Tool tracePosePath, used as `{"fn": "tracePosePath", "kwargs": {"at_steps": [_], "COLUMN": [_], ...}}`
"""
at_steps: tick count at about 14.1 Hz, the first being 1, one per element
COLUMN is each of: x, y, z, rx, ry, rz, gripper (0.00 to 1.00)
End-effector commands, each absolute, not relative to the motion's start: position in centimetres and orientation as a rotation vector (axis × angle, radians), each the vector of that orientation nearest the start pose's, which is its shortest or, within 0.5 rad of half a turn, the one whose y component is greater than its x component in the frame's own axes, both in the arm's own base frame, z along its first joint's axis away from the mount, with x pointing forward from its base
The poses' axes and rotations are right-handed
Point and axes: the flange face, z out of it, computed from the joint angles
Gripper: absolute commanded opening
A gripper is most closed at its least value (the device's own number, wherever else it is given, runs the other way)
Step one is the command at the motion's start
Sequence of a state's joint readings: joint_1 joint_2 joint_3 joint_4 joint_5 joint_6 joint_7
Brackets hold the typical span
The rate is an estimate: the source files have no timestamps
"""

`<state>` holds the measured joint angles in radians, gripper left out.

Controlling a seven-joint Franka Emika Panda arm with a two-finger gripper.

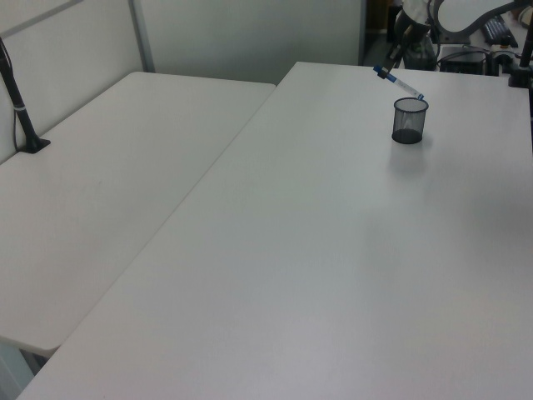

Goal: Insert the marker
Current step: 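Lift the marker and carry it above the black mesh pen cup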

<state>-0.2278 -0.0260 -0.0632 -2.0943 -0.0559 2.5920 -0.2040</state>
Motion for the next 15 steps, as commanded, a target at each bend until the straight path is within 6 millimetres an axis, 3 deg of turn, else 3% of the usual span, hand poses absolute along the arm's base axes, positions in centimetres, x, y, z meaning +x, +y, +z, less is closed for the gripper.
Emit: {"fn": "tracePosePath", "kwargs": {"at_steps": [1, 5, 8, 15], "x": [54.8, 54.8, 55.7, 52.4], "y": [-18.7, -20.6, -20.8, -20.4], "z": [47.3, 45.9, 43.2, 39.5], "rx": [-3.212, -3.224, -3.218, -3.211], "ry": [0.005, 0.028, 0.016, -0.014], "rz": [-1.006, -1.038, -1.082, -1.184], "gripper": [0.0, 0.0, 0.0, 0.0]}}
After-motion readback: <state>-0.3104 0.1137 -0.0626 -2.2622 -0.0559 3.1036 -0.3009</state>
